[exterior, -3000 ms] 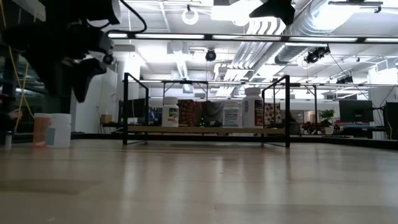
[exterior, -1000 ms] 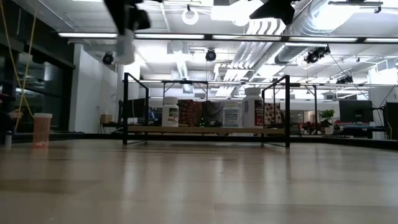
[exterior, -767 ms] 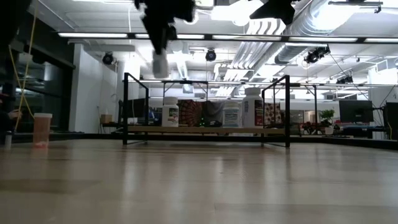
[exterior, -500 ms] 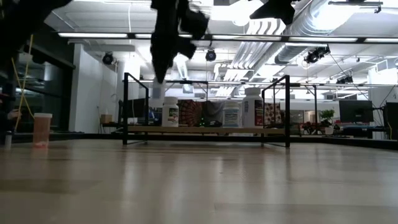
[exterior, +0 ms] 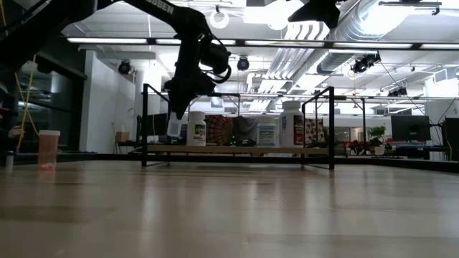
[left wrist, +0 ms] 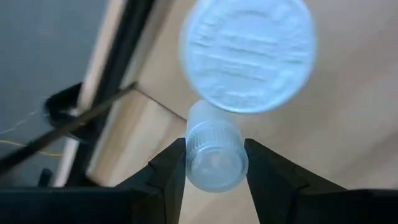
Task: Pick and place medicine bottles onto shelf by color
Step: Put the transparent pill bottle on the shelf
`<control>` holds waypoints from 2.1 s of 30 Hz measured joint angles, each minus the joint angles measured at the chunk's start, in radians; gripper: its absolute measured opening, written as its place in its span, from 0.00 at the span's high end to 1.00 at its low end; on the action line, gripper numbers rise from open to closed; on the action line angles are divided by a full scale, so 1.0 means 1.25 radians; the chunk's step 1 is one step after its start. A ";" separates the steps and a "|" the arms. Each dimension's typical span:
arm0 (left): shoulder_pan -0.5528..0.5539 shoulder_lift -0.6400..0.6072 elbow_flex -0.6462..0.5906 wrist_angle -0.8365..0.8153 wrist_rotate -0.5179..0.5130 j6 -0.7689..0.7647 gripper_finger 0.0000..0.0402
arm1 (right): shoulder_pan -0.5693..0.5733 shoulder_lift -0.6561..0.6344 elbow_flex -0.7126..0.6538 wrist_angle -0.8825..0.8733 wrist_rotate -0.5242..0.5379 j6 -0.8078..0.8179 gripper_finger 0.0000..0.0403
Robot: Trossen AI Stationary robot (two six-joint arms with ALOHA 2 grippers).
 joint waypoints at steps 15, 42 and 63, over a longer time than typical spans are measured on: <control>-0.007 0.000 0.000 0.133 0.086 0.028 0.67 | 0.000 0.000 0.000 0.002 0.000 0.002 0.39; 0.062 0.010 0.000 0.094 0.110 0.487 0.66 | 0.000 0.000 0.000 0.002 0.000 0.003 0.39; 0.068 0.045 0.000 0.092 0.066 0.510 0.62 | 0.000 0.000 0.000 0.002 0.000 0.021 0.39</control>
